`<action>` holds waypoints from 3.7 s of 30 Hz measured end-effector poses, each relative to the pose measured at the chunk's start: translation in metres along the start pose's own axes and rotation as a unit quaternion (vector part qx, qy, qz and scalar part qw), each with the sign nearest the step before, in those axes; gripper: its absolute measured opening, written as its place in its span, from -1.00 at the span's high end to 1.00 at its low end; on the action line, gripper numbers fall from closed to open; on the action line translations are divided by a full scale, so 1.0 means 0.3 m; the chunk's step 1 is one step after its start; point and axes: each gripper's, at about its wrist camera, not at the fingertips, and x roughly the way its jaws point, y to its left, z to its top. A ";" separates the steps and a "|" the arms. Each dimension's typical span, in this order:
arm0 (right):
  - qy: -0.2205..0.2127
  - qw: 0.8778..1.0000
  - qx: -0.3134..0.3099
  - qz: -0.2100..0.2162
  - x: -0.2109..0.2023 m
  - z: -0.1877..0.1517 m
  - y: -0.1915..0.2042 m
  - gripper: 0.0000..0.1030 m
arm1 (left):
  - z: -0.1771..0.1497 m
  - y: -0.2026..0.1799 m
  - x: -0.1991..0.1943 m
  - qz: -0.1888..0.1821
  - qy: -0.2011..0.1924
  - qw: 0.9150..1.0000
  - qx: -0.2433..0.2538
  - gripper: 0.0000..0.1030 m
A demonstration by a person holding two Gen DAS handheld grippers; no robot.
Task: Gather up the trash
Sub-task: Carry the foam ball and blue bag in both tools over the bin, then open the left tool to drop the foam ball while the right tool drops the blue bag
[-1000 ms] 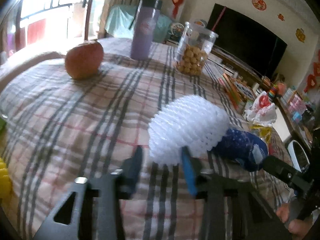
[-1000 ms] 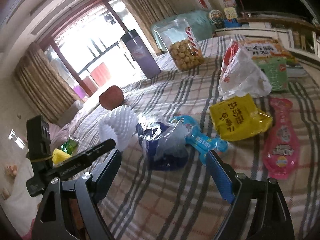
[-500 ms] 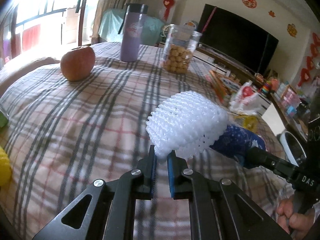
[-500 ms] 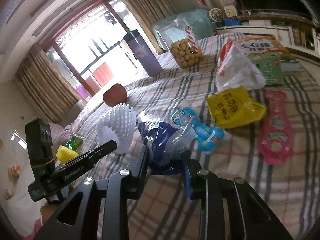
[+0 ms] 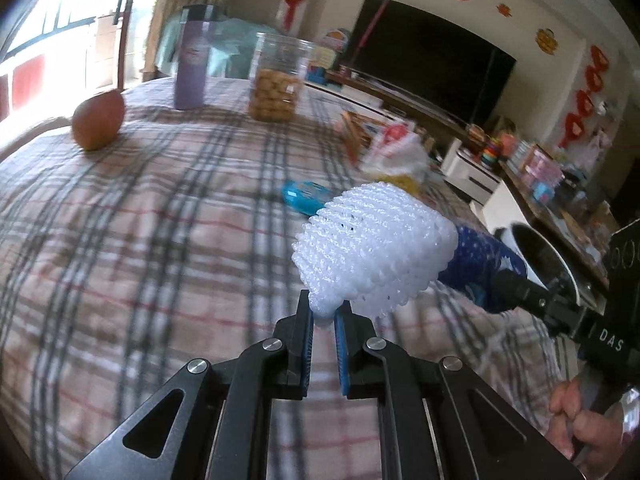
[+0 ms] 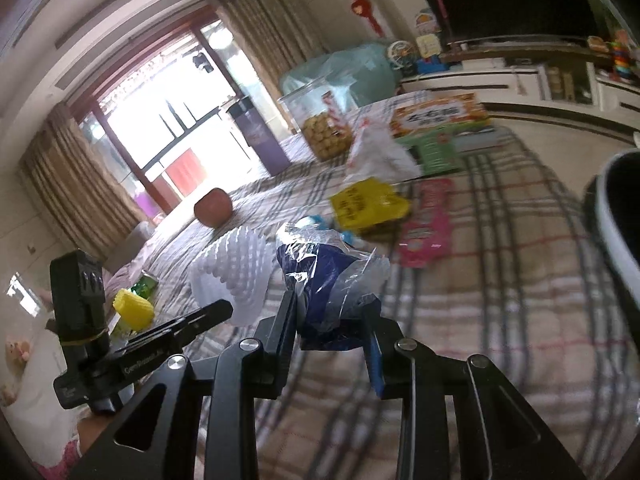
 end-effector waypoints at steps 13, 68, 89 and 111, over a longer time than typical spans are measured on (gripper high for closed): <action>-0.051 0.996 0.046 -0.050 -0.231 -0.031 -0.176 0.40 | -0.014 -0.225 0.071 -0.051 0.028 0.997 0.051 0.84; -0.119 0.970 0.109 -0.180 -0.562 0.013 -0.559 0.39 | 0.087 -0.787 0.400 -0.096 0.066 0.978 0.172 0.81; -0.098 0.968 0.109 -0.202 -0.516 0.068 -0.630 0.34 | 0.115 -0.883 0.478 -0.090 0.078 0.975 0.188 0.81; -0.102 0.968 0.118 -0.197 -0.513 0.084 -0.634 -0.58 | 0.099 -0.842 0.444 -0.076 0.069 0.982 0.158 -0.12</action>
